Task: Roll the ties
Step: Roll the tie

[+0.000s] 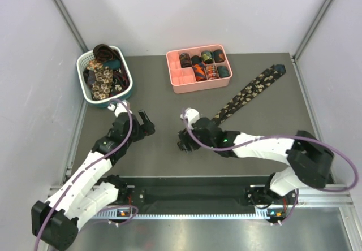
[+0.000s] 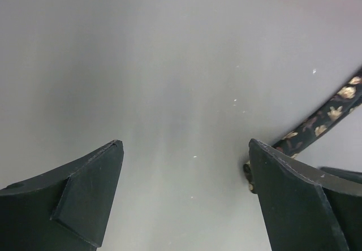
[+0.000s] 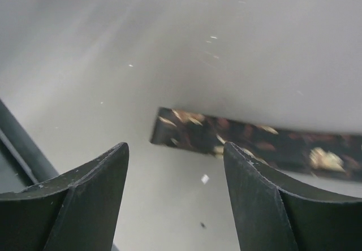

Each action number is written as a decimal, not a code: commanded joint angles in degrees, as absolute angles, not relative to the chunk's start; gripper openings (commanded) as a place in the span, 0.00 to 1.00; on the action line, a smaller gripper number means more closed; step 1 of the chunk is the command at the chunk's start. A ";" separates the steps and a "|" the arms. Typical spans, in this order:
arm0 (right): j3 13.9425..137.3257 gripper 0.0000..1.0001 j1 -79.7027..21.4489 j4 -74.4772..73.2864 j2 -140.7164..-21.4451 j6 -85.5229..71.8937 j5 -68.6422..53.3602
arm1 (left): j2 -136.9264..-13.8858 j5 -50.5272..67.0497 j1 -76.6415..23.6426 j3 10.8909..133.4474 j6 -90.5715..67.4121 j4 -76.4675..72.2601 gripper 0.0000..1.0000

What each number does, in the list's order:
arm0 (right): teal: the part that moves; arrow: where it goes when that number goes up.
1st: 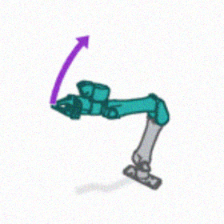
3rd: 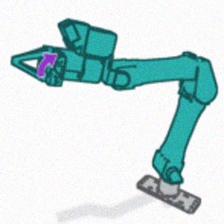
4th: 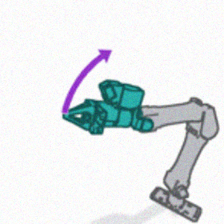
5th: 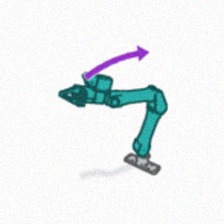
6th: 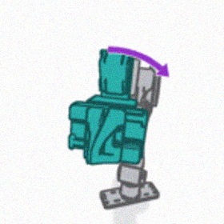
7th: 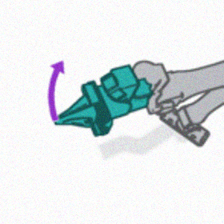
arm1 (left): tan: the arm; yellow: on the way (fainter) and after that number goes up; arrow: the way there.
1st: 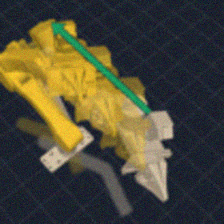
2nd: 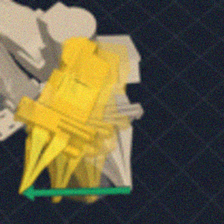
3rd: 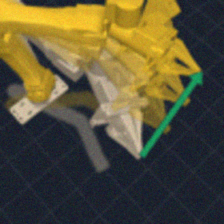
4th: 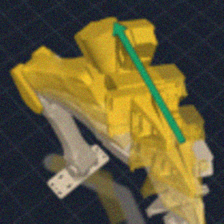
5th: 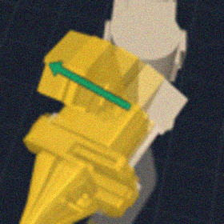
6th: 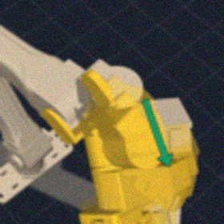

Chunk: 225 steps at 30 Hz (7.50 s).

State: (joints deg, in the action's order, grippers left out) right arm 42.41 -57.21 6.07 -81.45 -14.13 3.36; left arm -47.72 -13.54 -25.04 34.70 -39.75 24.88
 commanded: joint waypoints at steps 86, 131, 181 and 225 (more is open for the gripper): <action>32.70 0.00 -40.69 50.27 -100.63 -48.16 -31.91 | -80.23 13.97 -42.63 14.15 -1.41 -54.75 0.89; 37.88 0.00 -36.30 30.86 -98.00 -35.78 -26.02 | -85.26 6.32 -44.12 28.91 3.08 -24.53 0.42; 37.53 0.00 -52.21 27.07 -90.18 -45.00 -8.70 | -82.70 11.69 -44.12 19.25 2.82 -44.38 0.61; 40.26 0.00 -37.97 21.97 -100.55 -31.64 -21.09 | -85.96 13.45 -44.74 35.33 3.78 -13.10 0.52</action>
State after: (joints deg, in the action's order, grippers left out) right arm 39.46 -38.70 22.46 -99.44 -33.43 -21.37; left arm -87.07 12.58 -44.40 33.85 3.22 -14.46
